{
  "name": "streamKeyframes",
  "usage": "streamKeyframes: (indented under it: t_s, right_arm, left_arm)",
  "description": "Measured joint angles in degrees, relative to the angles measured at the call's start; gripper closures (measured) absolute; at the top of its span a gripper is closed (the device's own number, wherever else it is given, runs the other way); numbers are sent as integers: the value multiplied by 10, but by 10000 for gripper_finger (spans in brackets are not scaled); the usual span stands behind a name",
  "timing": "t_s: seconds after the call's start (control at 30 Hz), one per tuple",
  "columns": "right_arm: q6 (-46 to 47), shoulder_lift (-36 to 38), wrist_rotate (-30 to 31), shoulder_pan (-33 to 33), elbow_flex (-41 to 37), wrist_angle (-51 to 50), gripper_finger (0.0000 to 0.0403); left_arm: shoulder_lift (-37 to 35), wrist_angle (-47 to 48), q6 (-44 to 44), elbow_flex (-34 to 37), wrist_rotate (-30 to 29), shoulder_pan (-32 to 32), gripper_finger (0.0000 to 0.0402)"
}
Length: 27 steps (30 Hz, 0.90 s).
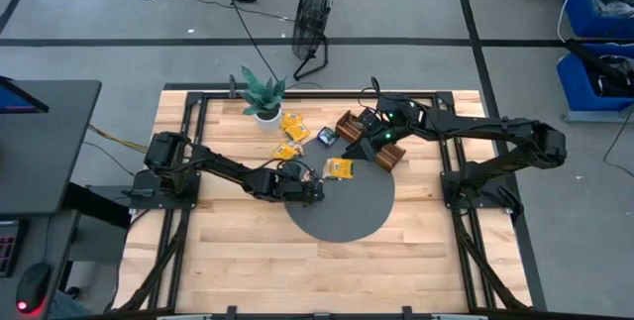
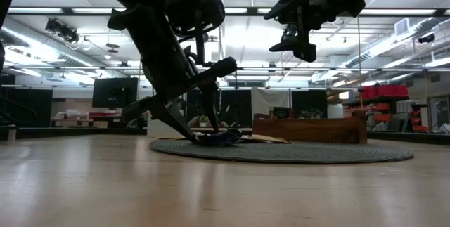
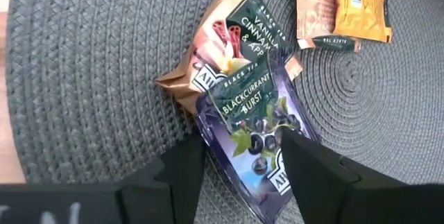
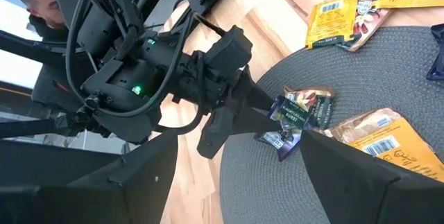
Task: Pick & Place Tea
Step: Put the black tea bag into the middle section of the wooden organizer
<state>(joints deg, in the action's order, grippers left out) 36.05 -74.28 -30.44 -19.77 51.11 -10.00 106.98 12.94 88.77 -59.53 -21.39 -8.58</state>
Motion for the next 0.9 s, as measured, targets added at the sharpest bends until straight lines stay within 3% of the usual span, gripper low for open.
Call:
streamKeyframes:
  t_s: [0.23, 0.57, 0.9]
  right_arm:
    - [0, 0, 0, 0, 0, 0, 95]
    - [0, 0, 2, 0, 0, 0, 95]
    - [-1, 0, 13, 0, 0, 0, 95]
  left_arm:
    - [0, 2, -7, 0, 0, 0, 274]
    - [0, 6, -27, 0, -13, 0, 389]
    - [-8, 0, -86, 1, 2, -1, 399]
